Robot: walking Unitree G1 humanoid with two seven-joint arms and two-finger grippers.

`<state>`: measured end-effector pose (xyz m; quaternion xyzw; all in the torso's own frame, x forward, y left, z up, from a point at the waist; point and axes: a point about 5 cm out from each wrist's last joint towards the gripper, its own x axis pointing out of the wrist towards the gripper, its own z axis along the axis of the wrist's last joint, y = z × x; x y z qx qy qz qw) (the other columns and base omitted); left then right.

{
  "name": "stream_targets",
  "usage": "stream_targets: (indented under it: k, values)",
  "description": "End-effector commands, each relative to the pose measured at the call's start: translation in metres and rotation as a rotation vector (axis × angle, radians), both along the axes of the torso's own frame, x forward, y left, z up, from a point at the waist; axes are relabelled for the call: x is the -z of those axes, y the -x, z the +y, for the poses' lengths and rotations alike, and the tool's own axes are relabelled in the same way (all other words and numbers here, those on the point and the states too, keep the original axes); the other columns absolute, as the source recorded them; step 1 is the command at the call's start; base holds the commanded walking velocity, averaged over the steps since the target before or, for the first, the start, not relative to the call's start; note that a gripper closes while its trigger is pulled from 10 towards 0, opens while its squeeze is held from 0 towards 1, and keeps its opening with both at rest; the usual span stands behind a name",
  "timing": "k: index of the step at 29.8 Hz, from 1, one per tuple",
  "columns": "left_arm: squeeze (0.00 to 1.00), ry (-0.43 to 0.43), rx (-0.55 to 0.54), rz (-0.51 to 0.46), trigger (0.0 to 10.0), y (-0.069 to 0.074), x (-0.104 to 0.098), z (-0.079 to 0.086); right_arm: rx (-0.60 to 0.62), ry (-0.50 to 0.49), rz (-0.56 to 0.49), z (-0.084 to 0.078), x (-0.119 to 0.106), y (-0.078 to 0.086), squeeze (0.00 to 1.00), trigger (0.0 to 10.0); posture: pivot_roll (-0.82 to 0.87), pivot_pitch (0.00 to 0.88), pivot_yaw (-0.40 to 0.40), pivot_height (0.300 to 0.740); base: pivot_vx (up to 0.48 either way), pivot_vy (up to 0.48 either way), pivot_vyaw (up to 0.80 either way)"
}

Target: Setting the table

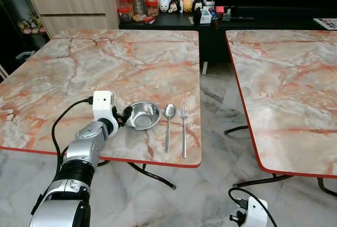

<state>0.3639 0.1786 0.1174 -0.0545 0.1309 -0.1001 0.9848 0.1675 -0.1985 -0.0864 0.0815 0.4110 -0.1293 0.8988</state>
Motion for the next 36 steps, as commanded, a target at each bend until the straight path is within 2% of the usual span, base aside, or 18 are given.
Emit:
stream_targets:
  k: [1,36]
  values:
    - [0.0,-0.019,0.013,0.031,10.0,0.0,0.004,-0.002,0.009,-0.009,-0.004,0.001,0.0,-0.001,0.0,10.0,-0.05,0.0,0.031,0.74,0.0,0.0,0.0]
    - [0.0,-0.055,0.073,0.146,10.0,0.005,0.016,-0.013,0.006,-0.015,0.001,0.003,0.0,0.0,0.0,10.0,-0.05,0.0,0.034,0.74,0.0,0.0,0.0]
